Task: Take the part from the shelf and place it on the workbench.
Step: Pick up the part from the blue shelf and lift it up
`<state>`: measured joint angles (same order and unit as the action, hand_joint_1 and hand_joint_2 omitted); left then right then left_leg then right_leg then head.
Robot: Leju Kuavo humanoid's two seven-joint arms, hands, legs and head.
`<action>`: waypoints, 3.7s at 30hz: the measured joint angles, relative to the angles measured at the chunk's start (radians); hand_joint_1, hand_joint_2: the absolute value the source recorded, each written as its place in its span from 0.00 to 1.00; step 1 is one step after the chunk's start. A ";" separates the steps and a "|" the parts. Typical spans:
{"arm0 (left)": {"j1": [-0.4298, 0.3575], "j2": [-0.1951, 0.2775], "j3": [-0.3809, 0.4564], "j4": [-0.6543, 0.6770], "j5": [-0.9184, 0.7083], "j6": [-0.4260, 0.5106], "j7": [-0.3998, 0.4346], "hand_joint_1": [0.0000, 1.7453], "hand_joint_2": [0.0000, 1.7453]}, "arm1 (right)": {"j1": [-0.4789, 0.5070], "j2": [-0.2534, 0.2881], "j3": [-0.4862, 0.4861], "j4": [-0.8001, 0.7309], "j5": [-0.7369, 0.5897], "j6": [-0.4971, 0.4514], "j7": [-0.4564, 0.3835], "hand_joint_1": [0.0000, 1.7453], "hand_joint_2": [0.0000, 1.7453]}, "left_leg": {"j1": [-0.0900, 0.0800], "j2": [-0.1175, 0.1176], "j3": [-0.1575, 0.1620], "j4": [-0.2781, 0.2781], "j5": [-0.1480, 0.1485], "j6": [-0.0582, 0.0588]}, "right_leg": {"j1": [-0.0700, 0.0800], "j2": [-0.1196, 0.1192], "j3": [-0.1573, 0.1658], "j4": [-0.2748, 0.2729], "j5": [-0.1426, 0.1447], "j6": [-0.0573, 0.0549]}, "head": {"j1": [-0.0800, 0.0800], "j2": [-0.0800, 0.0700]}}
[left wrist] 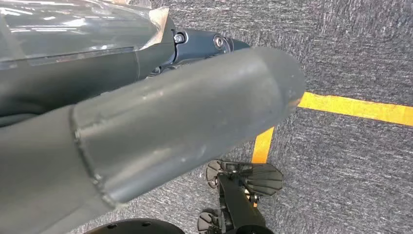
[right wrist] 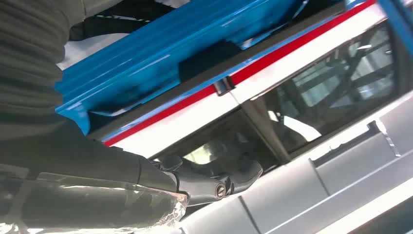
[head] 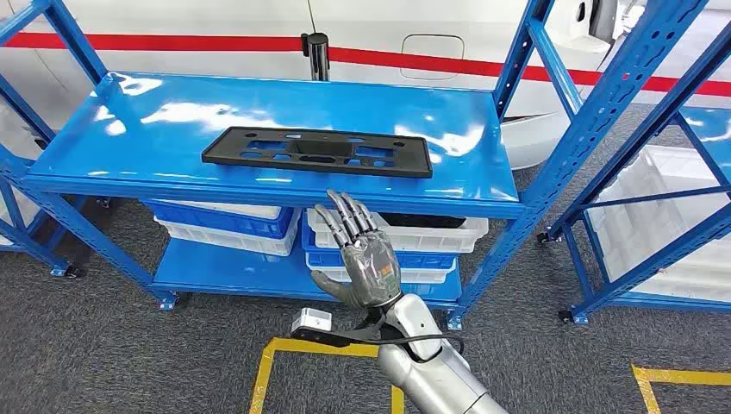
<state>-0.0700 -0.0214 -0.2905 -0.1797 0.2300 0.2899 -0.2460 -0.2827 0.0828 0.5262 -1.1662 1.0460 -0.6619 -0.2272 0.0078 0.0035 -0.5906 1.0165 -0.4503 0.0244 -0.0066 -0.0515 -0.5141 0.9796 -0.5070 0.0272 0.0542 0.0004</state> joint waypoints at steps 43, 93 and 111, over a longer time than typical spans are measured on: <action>-0.014 -0.012 0.002 -0.001 0.002 0.002 -0.066 0.00 0.00 | 0.041 -0.014 -0.007 -0.086 -0.011 0.086 -0.024 0.00 1.00 | 0.012 -0.003 0.015 -0.027 0.008 0.023 | -0.009 0.031 -0.047 0.109 -0.049 0.007 | 0.000 0.000; -0.014 -0.016 0.010 0.000 -0.011 0.021 -0.067 0.00 0.00 | 0.056 -0.009 0.009 -0.083 -0.056 0.093 -0.076 0.00 1.00 | 0.019 -0.009 -0.127 0.259 -0.117 -0.042 | -0.014 0.048 -0.040 0.015 0.038 -0.048 | -0.003 0.000; -0.011 -0.017 0.015 0.000 -0.007 0.027 -0.070 0.00 0.00 | 0.048 -0.001 0.010 -0.060 -0.078 0.094 -0.112 0.00 1.00 | 0.008 -0.019 0.024 -0.010 -0.016 0.009 | -0.005 0.050 -0.136 0.150 0.007 0.012 | -0.003 0.000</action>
<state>-0.0815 -0.0385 -0.2757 -0.1801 0.2234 0.3171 -0.3159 -0.2346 0.0820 0.5362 -1.2265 0.9683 -0.5678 -0.3394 0.0154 -0.0160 -0.5666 1.0062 -0.4664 0.0334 -0.0116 -0.0012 -0.6504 1.1301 -0.5003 0.0394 0.0508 0.0004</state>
